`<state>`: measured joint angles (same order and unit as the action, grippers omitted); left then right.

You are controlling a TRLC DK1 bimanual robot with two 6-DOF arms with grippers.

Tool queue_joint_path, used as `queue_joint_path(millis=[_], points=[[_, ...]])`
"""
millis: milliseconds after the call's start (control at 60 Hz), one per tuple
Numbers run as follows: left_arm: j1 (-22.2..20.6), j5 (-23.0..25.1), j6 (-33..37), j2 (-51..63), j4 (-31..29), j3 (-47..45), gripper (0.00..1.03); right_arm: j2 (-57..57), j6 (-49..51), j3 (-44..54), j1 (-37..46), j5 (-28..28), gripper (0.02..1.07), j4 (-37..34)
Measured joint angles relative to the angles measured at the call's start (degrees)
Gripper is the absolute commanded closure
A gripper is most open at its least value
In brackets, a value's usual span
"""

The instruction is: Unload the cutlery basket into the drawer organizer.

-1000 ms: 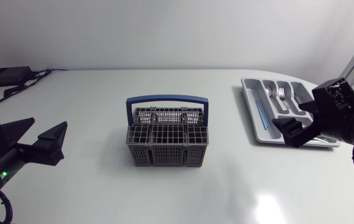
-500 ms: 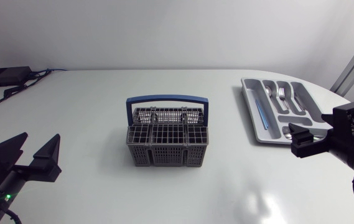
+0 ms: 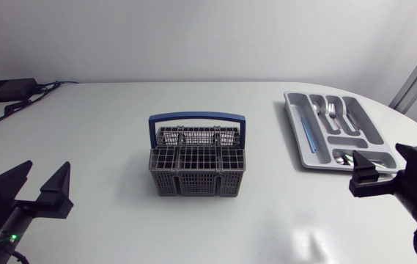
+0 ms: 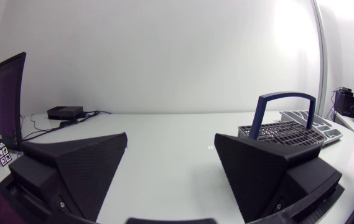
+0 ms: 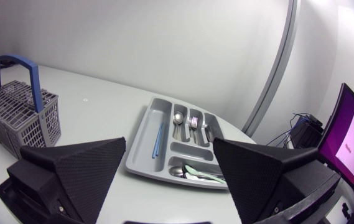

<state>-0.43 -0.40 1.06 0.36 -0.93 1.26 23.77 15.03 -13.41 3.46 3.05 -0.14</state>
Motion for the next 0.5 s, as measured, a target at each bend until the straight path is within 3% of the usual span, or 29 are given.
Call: queue_joint_path(millis=[500], points=[[0.0,0.0,0.02,0.0,0.0,0.0,0.05,-16.83,-9.49,8.74,-2.21,-1.9,0.06,-0.02]])
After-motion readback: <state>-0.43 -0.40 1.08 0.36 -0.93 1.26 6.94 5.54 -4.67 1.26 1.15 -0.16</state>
